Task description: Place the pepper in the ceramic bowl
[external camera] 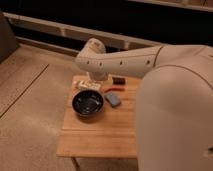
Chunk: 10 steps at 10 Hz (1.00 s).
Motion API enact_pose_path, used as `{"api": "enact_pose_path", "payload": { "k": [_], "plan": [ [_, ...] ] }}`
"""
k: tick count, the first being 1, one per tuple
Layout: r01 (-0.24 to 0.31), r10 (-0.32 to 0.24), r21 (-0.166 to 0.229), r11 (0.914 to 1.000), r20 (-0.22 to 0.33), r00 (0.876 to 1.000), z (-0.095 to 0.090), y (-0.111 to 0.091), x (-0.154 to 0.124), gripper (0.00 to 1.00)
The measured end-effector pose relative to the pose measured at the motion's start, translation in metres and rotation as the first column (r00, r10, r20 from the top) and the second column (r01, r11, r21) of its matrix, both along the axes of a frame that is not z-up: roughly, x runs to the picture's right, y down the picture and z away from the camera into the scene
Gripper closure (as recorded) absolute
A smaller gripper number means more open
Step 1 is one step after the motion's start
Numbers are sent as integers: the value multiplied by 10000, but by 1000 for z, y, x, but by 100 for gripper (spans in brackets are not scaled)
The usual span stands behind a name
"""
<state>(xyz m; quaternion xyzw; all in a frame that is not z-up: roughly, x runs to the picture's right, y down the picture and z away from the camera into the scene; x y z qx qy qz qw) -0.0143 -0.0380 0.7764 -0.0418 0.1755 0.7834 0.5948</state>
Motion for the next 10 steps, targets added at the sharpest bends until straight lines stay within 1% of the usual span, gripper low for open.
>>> {"api": "enact_pose_path", "payload": {
  "k": [4, 5, 6, 7, 8, 9, 10],
  "plan": [
    [6, -6, -2, 10000, -6, 10000, 0, 0, 0, 35],
    [127, -127, -15, 9999, -73, 9999, 0, 0, 2, 35],
    [627, -630, -116, 9980, -262, 9977, -2, 1, 6, 35],
    [1352, -1364, -279, 9904, -447, 9897, -5, 2, 9, 35],
    [2067, -2090, -477, 9772, -502, 9766, -8, 4, 10, 35],
    [3368, -3408, -948, 9368, -288, 9397, -15, 11, 11, 35],
    [4034, -4062, -1186, 9073, 4, 9138, -19, 16, 9, 35]
  ]
}}
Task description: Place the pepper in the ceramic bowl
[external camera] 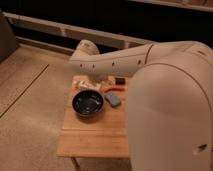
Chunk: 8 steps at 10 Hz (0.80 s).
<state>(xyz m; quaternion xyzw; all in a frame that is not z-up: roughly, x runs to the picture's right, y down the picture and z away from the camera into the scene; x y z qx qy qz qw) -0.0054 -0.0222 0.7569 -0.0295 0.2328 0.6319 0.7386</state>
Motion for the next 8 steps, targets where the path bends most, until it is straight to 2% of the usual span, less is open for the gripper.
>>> {"api": "enact_pose_path", "payload": {
  "k": [1, 2, 3, 4, 5, 6, 7, 8],
  "plan": [
    [617, -610, -296, 9977, 251, 9978, -4, 5, -4, 35],
    [1629, -1551, -732, 9839, 1025, 9826, -11, 14, -17, 35],
    [2252, -2073, -883, 9703, 1766, 9622, -17, 19, -28, 35],
    [2885, -2541, -930, 9530, 2736, 9277, -25, 24, -43, 35],
    [3611, -3024, -907, 9281, 3821, 8732, -36, 31, -58, 35],
    [4116, -3337, -898, 9069, 4432, 8320, -44, 36, -65, 35],
    [4717, -3651, -902, 8771, 5128, 7770, -54, 44, -70, 35],
    [4984, -3749, -938, 8619, 5442, 7506, -58, 48, -69, 35]
  ]
}}
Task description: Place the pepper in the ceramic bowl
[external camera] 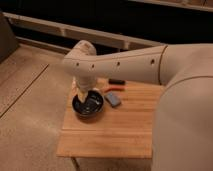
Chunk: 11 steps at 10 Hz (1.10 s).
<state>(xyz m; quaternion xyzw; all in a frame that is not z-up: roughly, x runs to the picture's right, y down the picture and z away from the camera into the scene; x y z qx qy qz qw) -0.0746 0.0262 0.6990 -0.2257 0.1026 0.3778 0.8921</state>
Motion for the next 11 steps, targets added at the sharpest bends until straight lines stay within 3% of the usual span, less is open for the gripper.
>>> {"api": "enact_pose_path", "payload": {
  "k": [2, 4, 9, 10, 11],
  "plan": [
    [604, -587, -537, 9967, 318, 9978, -5, 8, 13, 35],
    [1095, -1089, -858, 9903, 118, 9940, -4, 11, 28, 35],
    [1236, -1236, -902, 9882, 53, 9923, -3, 11, 31, 35],
    [1255, -1246, -887, 9881, 161, 9921, -1, 11, 30, 35],
    [1466, -1411, -814, 9858, 689, 9876, 2, 10, 21, 35]
  ]
}}
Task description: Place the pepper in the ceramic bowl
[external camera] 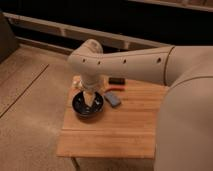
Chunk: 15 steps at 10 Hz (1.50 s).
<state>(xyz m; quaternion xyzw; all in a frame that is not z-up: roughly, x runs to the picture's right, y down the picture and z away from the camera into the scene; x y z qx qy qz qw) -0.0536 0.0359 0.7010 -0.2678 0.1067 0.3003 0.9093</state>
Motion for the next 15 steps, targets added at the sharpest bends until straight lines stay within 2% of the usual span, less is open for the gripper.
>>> {"api": "enact_pose_path", "payload": {
  "k": [2, 4, 5, 7, 8, 10, 11, 12, 13, 14, 15],
  "plan": [
    [591, -588, 3, 9983, 985, 9934, 6, -3, -13, 35],
    [1733, -1676, -26, 9849, 2418, 9557, 10, -3, -25, 35],
    [2458, -2307, -77, 9693, 3185, 9194, 8, 0, -27, 35],
    [4037, -3558, -120, 9148, 4488, 8197, 3, 8, -21, 35],
    [4869, -4174, -117, 8734, 4972, 7607, -1, 11, -14, 35],
    [5950, -4878, -42, 8037, 5681, 6629, -5, 15, -3, 35],
    [6219, -5027, -14, 7831, 5873, 6344, -7, 17, 0, 35],
    [6347, -5097, 10, 7727, 5969, 6196, -7, 17, 1, 35],
    [6313, -5002, -90, 7755, 6013, 6230, -2, 18, 3, 35],
    [6181, -4865, -232, 7857, 5940, 6407, 4, 18, 8, 35],
    [5686, -4527, -541, 8208, 5453, 7055, 27, 8, 30, 35]
  ]
}}
